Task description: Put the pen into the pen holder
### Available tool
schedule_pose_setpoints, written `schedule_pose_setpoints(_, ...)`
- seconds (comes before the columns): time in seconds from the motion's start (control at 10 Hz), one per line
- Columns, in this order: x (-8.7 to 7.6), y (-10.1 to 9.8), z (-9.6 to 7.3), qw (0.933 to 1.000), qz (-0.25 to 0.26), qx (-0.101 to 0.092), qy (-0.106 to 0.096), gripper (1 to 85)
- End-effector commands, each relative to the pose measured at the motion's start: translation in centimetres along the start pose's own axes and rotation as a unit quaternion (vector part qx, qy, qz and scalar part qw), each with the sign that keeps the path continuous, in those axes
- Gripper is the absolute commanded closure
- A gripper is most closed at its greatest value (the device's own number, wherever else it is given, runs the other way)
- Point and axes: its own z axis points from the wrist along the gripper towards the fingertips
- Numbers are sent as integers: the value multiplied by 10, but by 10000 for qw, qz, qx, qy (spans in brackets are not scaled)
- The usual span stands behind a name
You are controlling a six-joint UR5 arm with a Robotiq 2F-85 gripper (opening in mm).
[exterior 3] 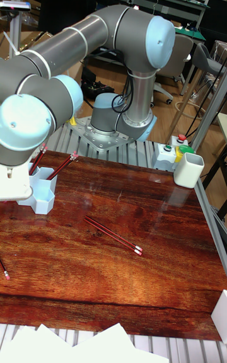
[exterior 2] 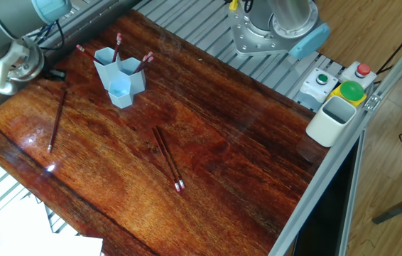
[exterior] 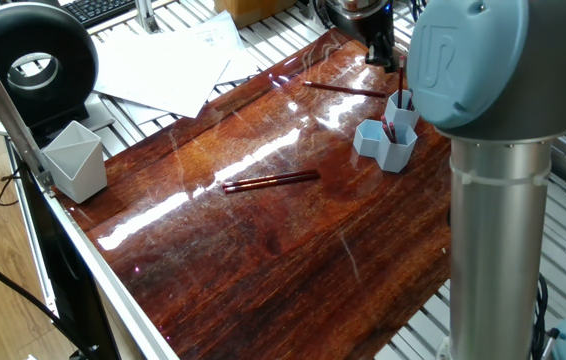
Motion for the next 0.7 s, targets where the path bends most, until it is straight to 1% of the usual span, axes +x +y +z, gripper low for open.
schedule_pose_setpoints(0.0,13,7,-1,9996,-81,-149,239,613)
schedule_pose_setpoints(0.1,-4,13,4,9996,44,-143,250,613)
schedule_pose_setpoints(0.2,-22,20,15,9996,47,-107,245,613)
schedule_pose_setpoints(0.3,-35,24,24,9997,-71,-108,227,547)
schedule_pose_setpoints(0.4,-47,30,32,9997,-54,-164,168,527)
schedule_pose_setpoints(0.5,-52,31,34,9998,-26,-139,155,530)
schedule_pose_setpoints(0.6,-51,31,32,9998,-44,-116,143,530)
